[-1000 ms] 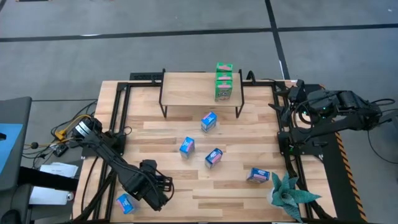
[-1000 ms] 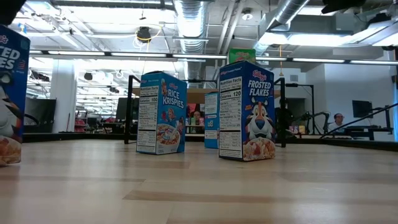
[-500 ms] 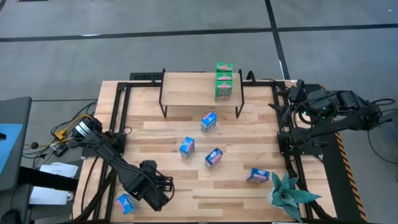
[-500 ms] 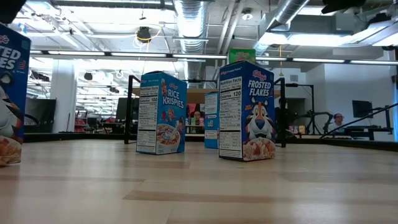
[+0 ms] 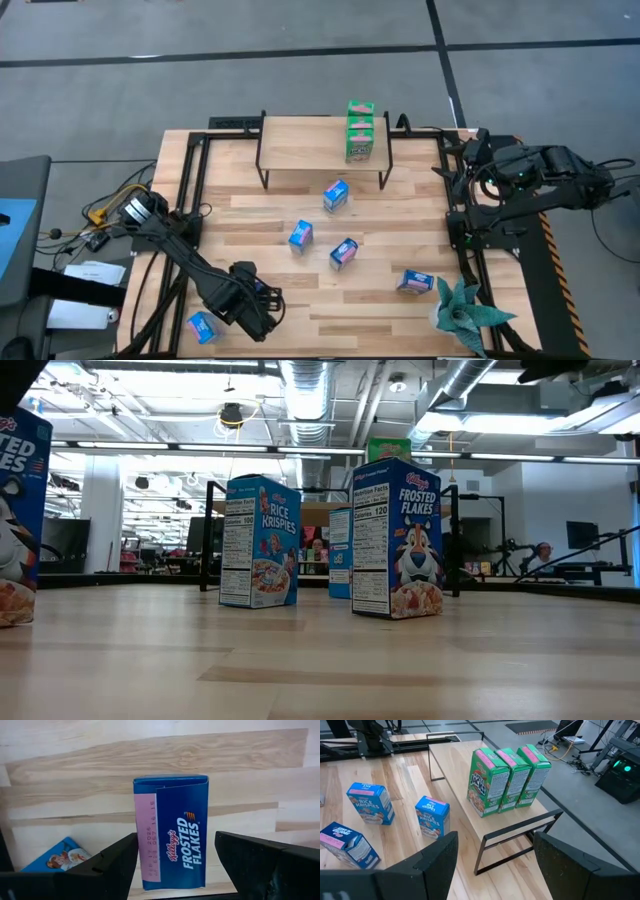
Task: Stack cereal on shelf
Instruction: Put the bottom left blue cereal box on the shelf
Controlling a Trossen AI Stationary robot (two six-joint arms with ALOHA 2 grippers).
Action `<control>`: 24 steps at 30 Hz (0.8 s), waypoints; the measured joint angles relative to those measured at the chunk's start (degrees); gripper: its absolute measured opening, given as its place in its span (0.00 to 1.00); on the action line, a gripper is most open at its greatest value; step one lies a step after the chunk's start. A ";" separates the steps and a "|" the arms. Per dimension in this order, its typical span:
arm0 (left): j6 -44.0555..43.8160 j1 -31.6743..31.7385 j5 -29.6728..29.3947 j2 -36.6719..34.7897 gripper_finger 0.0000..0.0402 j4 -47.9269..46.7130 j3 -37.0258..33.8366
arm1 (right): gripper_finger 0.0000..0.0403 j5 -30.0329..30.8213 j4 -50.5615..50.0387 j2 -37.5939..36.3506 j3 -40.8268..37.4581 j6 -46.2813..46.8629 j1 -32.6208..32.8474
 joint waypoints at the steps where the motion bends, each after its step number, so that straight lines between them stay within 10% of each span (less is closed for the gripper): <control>1: 0.07 0.15 0.17 0.07 0.63 -0.20 0.00 | 0.71 0.00 -0.23 0.01 0.00 0.00 0.02; 24: 10.84 3.43 0.07 0.21 0.29 0.99 -0.26 | 0.71 0.02 -0.91 0.01 0.00 -1.05 0.01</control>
